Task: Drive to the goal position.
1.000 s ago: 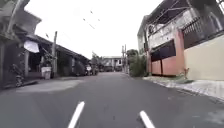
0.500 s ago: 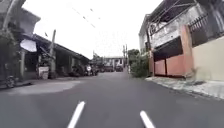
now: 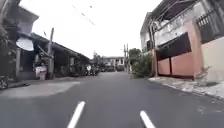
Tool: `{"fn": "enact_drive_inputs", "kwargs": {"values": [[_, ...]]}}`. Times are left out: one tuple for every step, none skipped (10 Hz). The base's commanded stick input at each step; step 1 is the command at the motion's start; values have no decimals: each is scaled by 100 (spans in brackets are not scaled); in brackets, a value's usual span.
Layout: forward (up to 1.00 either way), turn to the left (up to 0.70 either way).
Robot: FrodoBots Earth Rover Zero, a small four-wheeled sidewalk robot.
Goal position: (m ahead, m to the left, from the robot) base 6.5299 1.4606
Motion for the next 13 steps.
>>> {"fn": "enact_drive_inputs", "kwargs": {"values": [[85, -23], [85, -34], [85, -34], [85, -34], [85, -34], [85, -34], [85, -34], [85, -34], [85, -13], [85, 0], [85, 0], [85, 0], [85, 0]]}}
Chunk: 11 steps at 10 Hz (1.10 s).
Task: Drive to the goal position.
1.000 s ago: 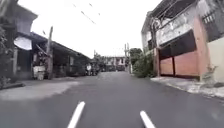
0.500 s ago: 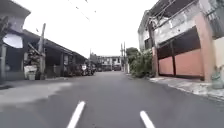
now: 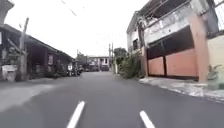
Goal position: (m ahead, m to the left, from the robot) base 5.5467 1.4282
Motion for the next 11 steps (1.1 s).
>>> {"fn": "enact_drive_inputs", "kwargs": {"values": [[85, 0], [85, 0], [85, 0], [85, 0], [85, 0], [85, 0], [85, 0], [85, 0], [85, 0], [85, 0], [85, 0]]}}
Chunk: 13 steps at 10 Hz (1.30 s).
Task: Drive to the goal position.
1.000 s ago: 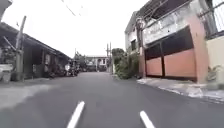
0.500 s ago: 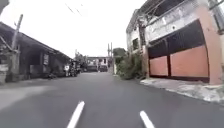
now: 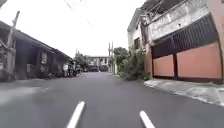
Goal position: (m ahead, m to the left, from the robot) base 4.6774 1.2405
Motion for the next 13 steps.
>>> {"fn": "enact_drive_inputs", "kwargs": {"values": [[85, 0], [85, 0], [85, 0], [85, 0], [85, 0], [85, 0], [85, 0], [85, 0], [85, 0], [85, 0], [85, 0], [85, 0], [85, 0]]}}
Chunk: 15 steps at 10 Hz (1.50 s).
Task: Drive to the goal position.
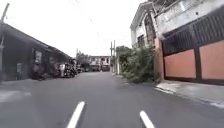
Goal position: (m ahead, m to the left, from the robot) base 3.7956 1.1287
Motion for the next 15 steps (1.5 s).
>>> {"fn": "enact_drive_inputs", "kwargs": {"values": [[85, 0], [85, 0], [85, 0], [85, 0], [85, 0], [85, 0], [85, 0], [85, 0], [85, 0], [85, 0], [85, 0], [85, 0], [85, 0], [85, 0], [85, 0]]}}
